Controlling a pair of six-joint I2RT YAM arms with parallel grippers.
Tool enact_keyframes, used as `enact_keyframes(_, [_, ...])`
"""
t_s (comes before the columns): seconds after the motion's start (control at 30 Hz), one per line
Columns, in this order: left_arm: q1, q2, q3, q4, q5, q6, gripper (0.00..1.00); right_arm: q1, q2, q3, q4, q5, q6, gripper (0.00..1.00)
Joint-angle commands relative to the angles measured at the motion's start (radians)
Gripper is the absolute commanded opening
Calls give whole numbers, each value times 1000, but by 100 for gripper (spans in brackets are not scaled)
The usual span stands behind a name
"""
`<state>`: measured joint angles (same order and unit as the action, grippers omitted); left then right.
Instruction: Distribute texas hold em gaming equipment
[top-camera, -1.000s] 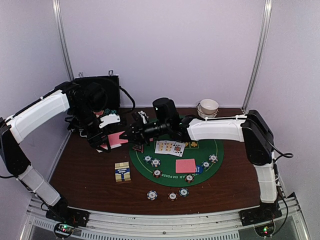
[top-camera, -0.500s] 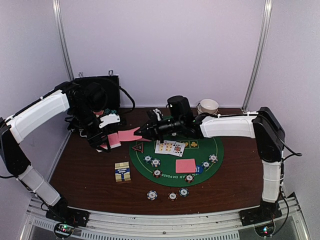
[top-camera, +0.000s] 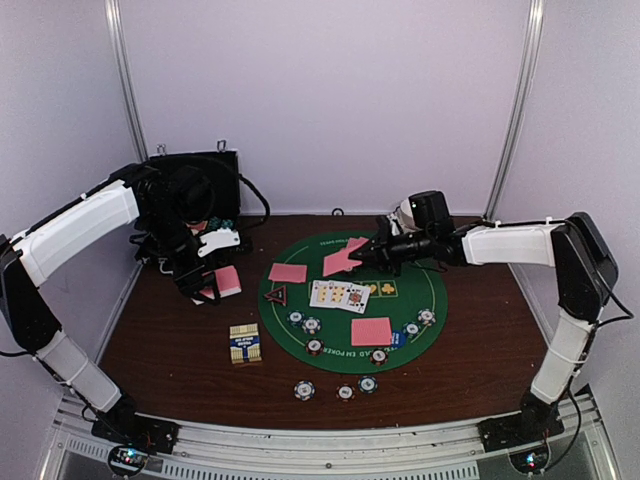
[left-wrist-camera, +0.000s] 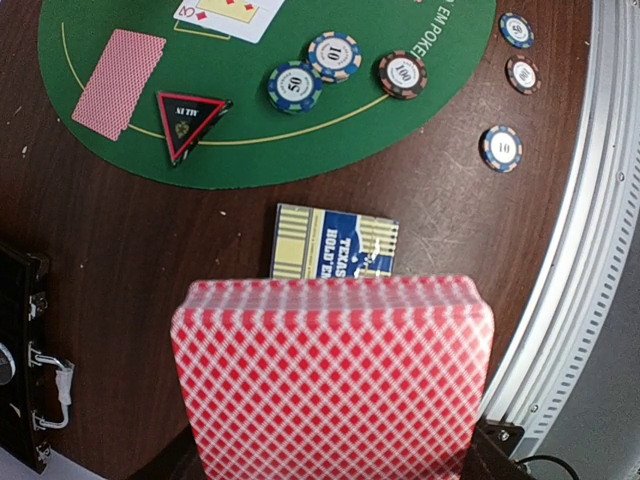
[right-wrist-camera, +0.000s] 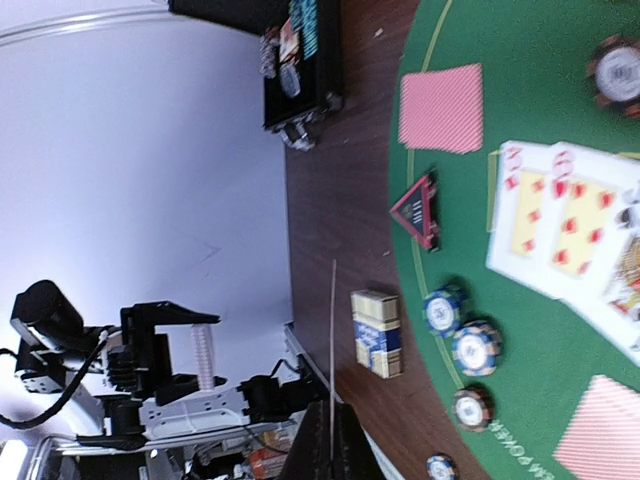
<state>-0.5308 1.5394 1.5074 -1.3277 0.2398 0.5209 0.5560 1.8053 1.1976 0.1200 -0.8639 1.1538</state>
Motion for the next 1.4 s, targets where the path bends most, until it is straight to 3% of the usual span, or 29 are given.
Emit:
enact_keyframes(0.0, [5, -10, -3, 12, 1, 4, 0, -104, -61, -49, -186, 79, -195, 0])
enact_keyframes(0.1, [5, -10, 0, 11, 1, 4, 0, -156, -50, -53, -282, 127, -284, 0])
enact_keyframes(0.33, [5, -8, 6, 7, 3, 6, 0, -206, 41, -21, -329, 180, -380, 0])
enact_keyframes(0.93, [5, -1, 21, -6, 8, 9, 0, -217, 192, 83, -343, 212, -439, 1])
enact_keyframes(1.03, [5, -2, 19, -6, 10, 10, 0, -217, 208, 79, -367, 217, -458, 14])
enact_keyframes(1.2, [5, 0, 21, -7, 13, 10, 0, -215, 186, 70, -415, 277, -497, 46])
enact_keyframes(1.37, [5, -1, 22, -13, 21, 9, 0, -209, 114, 79, -469, 358, -538, 65])
